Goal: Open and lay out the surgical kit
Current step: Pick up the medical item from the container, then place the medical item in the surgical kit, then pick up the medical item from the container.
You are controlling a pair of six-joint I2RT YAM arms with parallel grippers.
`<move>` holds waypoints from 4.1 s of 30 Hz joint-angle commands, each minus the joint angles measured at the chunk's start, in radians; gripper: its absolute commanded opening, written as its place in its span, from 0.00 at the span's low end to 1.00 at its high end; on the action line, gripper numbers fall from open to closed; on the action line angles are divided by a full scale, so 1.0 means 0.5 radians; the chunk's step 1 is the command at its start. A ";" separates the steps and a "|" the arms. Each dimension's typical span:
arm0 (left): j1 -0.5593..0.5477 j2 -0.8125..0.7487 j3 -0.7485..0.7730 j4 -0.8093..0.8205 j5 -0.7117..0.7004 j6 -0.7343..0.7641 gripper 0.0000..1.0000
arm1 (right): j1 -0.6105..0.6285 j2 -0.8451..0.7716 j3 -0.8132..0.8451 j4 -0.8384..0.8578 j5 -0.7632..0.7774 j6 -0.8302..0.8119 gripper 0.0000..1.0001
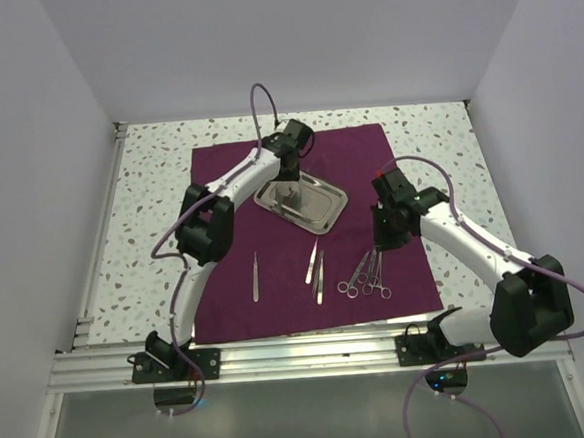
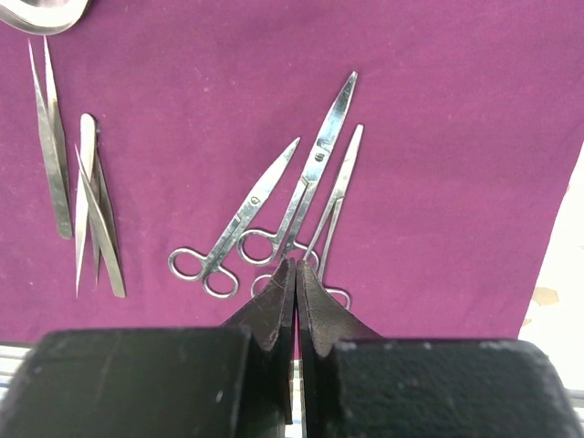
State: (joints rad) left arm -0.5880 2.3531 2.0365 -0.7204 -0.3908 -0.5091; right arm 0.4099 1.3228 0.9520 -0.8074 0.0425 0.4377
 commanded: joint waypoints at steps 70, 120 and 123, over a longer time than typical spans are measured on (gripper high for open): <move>0.274 0.059 0.351 -0.047 0.923 0.095 0.00 | -0.034 0.358 0.342 0.075 -0.021 0.011 0.00; -0.054 -0.787 -0.945 0.024 0.211 -0.071 0.37 | -0.031 0.002 0.029 0.004 0.010 0.051 0.00; -0.054 -0.453 -0.442 -0.047 0.165 0.009 0.36 | -0.031 -0.059 -0.014 -0.008 0.007 0.088 0.00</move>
State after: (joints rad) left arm -0.6155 1.9953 1.6550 -0.7155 -0.2661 -0.5713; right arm 0.3977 1.3396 0.9646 -0.7998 0.0399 0.4538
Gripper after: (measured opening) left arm 0.367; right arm 0.010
